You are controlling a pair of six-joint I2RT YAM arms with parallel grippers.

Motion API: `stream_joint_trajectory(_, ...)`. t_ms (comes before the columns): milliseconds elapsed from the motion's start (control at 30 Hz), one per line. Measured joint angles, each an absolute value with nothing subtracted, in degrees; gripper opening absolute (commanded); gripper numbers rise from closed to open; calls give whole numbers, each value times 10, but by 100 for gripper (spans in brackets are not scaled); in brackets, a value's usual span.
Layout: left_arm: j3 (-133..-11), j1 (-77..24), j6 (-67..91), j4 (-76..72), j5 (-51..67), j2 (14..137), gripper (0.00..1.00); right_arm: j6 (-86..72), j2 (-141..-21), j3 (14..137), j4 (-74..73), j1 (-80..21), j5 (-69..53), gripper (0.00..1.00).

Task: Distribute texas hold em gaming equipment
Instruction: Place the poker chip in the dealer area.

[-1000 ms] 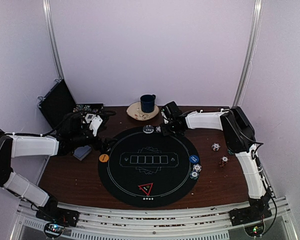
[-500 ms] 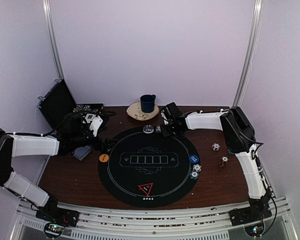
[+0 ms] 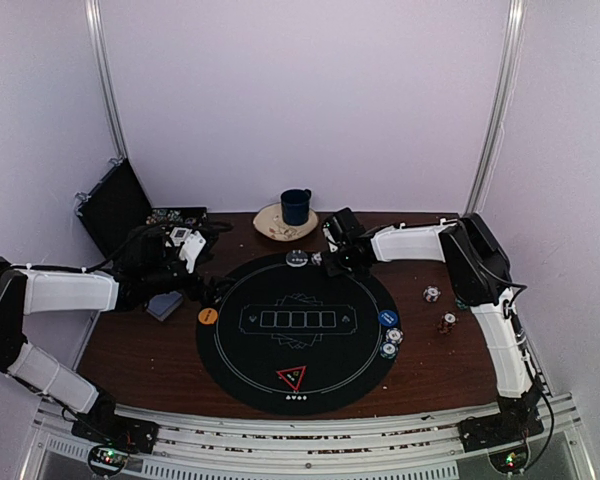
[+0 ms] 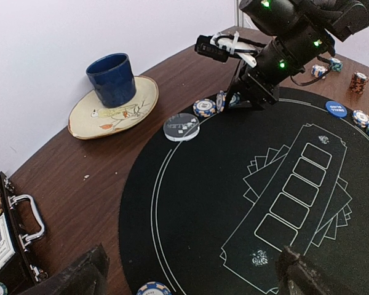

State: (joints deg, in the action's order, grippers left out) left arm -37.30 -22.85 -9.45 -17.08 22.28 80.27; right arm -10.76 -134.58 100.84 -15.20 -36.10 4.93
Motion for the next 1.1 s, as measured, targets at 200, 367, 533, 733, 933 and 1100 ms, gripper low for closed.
stream_joint_trajectory(200,-373,-229,-95,-171,223,803,98,-108,-1346,1008,-152,-361,50,55)
stream_joint_trajectory(367,-373,-229,-95,-171,223,803,98,-107,-1346,1009,-152,-361,50,55)
stream_joint_trajectory(533,-373,-229,-95,-171,223,803,98,-107,-1346,1012,-157,-361,50,55)
stream_joint_trajectory(733,-373,-229,-95,-171,223,803,98,-107,-1346,1020,-167,-361,52,55)
stream_joint_trajectory(933,-373,-229,-95,-171,223,805,98,-107,-1346,1030,-173,-361,60,55)
stream_joint_trajectory(1100,-373,-229,-95,-171,223,806,98,-107,-1346,1043,-174,-361,70,55)
